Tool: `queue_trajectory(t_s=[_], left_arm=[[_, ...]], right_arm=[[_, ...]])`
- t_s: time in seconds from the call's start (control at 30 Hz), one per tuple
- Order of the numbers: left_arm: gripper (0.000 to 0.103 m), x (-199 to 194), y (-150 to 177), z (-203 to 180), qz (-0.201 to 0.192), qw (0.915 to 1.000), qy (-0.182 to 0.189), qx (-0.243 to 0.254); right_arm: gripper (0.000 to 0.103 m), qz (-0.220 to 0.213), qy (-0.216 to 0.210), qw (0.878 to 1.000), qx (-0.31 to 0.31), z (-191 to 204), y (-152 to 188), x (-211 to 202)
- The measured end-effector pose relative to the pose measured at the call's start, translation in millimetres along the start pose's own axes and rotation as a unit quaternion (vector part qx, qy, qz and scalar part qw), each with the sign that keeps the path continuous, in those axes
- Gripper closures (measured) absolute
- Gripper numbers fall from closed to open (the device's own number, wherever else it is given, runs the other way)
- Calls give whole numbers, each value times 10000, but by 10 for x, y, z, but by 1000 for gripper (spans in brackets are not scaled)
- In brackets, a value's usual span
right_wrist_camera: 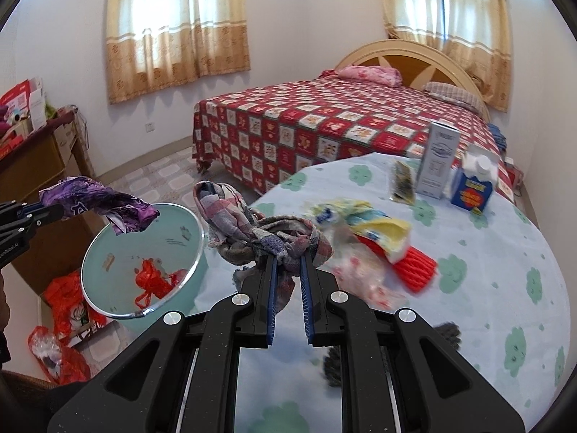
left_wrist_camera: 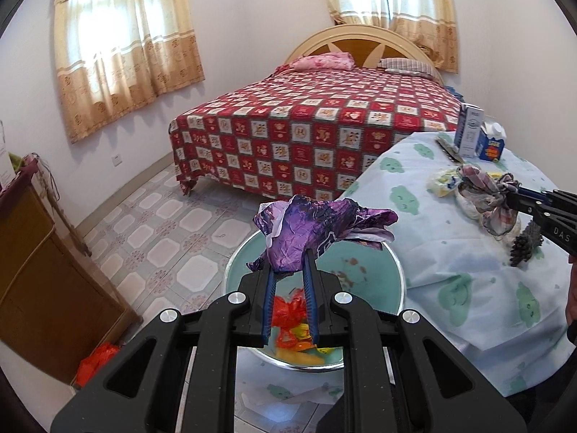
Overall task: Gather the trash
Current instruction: 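Carry the purple wrapper with the left tool while the right tool carries the cloth over the bin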
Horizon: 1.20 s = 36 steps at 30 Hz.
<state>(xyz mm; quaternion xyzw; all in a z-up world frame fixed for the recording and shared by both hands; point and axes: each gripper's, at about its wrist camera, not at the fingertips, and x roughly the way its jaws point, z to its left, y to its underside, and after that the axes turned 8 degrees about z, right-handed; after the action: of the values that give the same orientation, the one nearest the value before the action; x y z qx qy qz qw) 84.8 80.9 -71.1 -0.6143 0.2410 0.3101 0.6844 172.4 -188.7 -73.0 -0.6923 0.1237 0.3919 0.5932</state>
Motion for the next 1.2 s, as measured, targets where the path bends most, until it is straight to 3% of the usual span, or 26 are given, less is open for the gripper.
queue_trajectory(t_s=[1.2], left_arm=[[88,244,144,605,310,9968,-409,-619]], right_arm=[[90,269,-231,9949,-945,808,-362,593]])
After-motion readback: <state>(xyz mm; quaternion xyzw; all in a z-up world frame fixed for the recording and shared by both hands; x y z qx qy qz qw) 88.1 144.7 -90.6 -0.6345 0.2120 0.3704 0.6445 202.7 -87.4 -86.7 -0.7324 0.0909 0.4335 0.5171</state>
